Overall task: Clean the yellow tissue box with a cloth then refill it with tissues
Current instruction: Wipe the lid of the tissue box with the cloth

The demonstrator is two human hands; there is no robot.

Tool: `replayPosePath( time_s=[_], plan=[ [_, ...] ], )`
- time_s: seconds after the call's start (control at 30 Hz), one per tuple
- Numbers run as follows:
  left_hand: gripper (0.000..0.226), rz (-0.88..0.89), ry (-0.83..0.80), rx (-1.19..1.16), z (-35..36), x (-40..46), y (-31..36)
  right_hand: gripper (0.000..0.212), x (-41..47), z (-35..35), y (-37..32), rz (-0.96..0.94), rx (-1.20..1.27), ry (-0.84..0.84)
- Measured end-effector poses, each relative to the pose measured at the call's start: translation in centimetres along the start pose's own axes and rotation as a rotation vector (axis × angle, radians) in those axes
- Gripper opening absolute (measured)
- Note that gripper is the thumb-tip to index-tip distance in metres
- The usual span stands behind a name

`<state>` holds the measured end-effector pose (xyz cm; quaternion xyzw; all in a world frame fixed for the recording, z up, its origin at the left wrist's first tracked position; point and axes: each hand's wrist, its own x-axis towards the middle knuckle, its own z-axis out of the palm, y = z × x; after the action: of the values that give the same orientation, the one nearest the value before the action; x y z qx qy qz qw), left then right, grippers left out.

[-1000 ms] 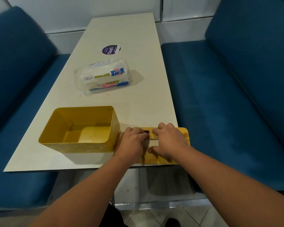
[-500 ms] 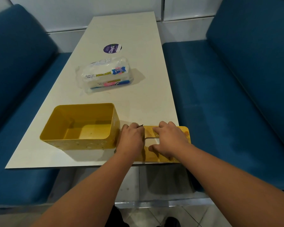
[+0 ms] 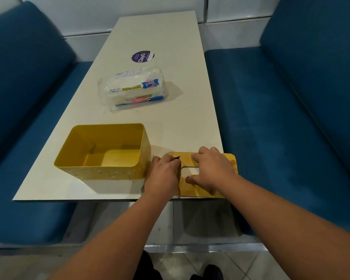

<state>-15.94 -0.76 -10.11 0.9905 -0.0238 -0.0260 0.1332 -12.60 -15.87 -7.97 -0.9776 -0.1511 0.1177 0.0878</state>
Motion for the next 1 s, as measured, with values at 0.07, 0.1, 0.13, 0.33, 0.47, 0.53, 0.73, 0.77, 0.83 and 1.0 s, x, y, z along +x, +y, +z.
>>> replayPosePath(
  time_s=[0.07, 0.1, 0.13, 0.33, 0.47, 0.53, 0.73, 0.77, 0.83, 1.0],
  plan=[
    [0.041, 0.086, 0.02, -0.02, 0.0, -1.7, -0.5, 0.072, 0.0, 0.0, 0.0, -0.005, 0.001, 0.001],
    [0.04, 0.15, 0.04, -0.031, 0.2, -3.0, -1.0, 0.073, 0.0, -0.1, 0.0, -0.005, 0.0, -0.001],
    [0.039, 0.207, 0.061, -0.048, 0.4, -4.4, -1.6, 0.074, 0.0, 0.0, 0.0, -0.004, -0.001, -0.007],
    [0.037, 0.038, 0.153, -0.054, 0.6, -5.1, -1.5, 0.074, 0.0, -0.1, 0.0, -0.01, -0.012, -0.008],
    [0.037, 0.288, 0.086, -0.011, 1.1, -6.2, -0.7, 0.074, -0.1, -0.3, 0.0, -0.011, -0.017, -0.013],
    [0.038, 0.225, 0.103, -0.01, 0.7, -5.9, -1.9, 0.073, -0.1, -0.3, 0.0, -0.017, -0.013, -0.014],
    [0.041, 0.291, 0.057, -0.004, 1.0, -7.2, -0.1, 0.073, 0.0, -0.3, 0.0, -0.019, -0.026, -0.015],
    [0.042, 0.327, 0.048, 0.005, 0.8, -7.1, -0.2, 0.072, 0.0, -0.3, 0.0, -0.021, -0.028, -0.011],
    [0.041, 0.219, 0.073, -0.003, 0.6, -6.5, -1.1, 0.072, 0.0, -0.2, 0.1, -0.023, -0.025, -0.012],
    [0.037, 0.159, 0.038, -0.031, 0.6, -6.1, 0.3, 0.073, 0.1, -0.2, 0.1, -0.025, -0.027, -0.007]
  ],
)
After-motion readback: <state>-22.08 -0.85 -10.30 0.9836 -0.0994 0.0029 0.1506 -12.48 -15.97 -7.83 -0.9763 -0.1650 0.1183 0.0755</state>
